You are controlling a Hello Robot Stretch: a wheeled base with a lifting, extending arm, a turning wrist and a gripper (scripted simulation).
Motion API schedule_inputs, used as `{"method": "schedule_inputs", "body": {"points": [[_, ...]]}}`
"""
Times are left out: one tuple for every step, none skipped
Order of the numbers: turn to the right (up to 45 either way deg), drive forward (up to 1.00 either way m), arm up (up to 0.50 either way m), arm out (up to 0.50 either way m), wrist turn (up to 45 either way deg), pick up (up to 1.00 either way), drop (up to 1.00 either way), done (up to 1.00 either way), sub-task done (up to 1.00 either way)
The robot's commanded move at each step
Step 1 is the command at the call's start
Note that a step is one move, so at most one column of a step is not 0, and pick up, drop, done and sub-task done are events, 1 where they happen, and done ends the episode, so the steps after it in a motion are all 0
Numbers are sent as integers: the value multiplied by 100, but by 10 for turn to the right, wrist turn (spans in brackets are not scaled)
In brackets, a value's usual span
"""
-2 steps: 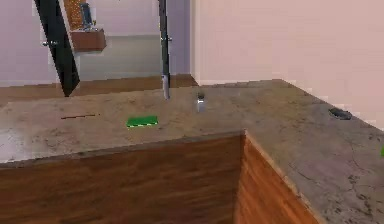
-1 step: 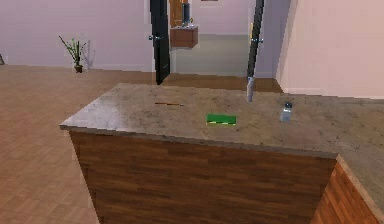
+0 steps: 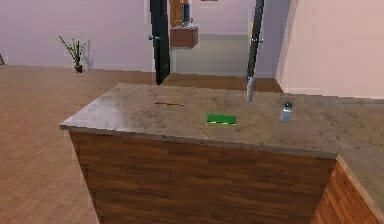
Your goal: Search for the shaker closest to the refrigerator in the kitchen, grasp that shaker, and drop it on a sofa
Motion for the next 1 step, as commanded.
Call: {"method": "schedule_inputs", "body": {"points": [[0,0,38,0,0,0,0,0,0]]}}
